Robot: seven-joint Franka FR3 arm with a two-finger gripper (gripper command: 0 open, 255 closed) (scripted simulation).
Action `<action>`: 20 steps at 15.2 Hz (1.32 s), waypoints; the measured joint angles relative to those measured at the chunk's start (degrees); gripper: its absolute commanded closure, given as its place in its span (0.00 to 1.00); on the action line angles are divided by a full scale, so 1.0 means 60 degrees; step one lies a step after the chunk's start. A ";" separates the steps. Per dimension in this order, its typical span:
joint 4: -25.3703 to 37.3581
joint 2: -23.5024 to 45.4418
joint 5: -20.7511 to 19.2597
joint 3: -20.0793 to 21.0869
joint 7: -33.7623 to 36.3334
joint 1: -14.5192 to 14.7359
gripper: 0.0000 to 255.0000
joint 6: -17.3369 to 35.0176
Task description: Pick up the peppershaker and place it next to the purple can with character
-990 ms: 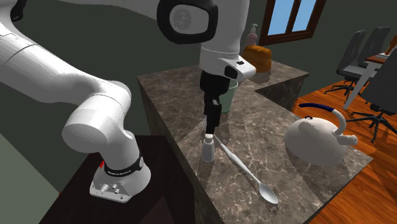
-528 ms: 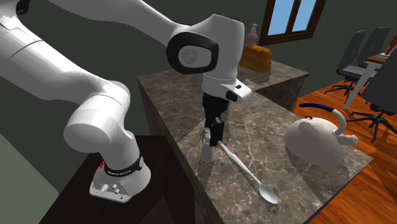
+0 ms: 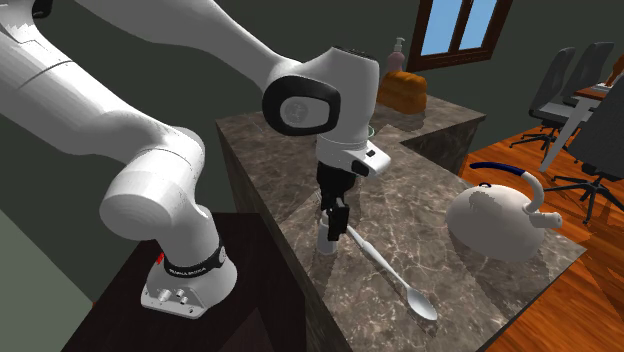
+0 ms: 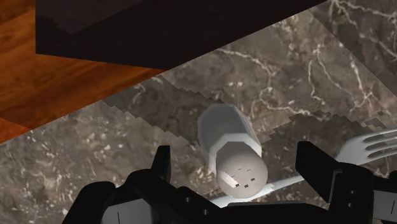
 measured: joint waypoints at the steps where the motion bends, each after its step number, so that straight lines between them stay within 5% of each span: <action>1: -0.0004 0.0005 0.0001 0.0001 0.0002 0.0001 0.00 0.0010; 3: -0.0008 0.0009 0.0000 0.0000 0.0002 0.0000 0.00 0.0019; 4: -0.0008 0.0009 0.0000 0.0000 0.0002 0.0000 1.00 0.0019; 14: -0.0004 0.0007 0.0000 0.0000 0.0002 0.0000 1.00 0.0020; 20: 0.0403 -0.0421 0.0046 0.0023 -0.0020 0.0028 1.00 -0.0817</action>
